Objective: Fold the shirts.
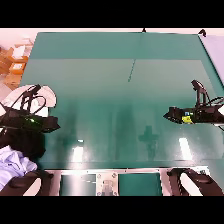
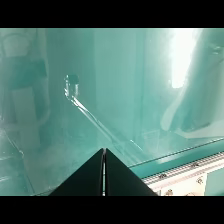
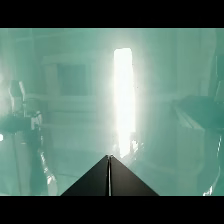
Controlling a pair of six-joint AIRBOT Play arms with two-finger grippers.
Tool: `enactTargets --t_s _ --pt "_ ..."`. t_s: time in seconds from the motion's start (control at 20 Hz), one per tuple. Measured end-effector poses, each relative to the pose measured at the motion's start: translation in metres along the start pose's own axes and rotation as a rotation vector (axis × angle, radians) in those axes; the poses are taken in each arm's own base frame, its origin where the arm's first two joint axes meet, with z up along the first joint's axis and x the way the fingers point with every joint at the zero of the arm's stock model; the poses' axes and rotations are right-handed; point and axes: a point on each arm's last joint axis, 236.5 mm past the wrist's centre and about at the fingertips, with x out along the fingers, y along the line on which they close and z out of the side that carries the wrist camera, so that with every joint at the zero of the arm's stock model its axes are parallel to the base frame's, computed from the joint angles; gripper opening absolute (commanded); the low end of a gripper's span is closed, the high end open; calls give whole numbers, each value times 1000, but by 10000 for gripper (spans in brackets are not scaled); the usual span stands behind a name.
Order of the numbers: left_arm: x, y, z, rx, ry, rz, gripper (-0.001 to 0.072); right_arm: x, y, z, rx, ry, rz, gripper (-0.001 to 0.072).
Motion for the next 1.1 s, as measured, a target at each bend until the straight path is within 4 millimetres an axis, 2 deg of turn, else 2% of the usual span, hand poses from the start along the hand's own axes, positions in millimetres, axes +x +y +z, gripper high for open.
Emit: enactTargets --t_s 0.9,1.1 --pt "0 0 1 0 -3 1 25 0 0 0 0 0 0 9" --pt "-1 -2 16 -28 -66 -7 25 0 0 0 0 0 0 9"
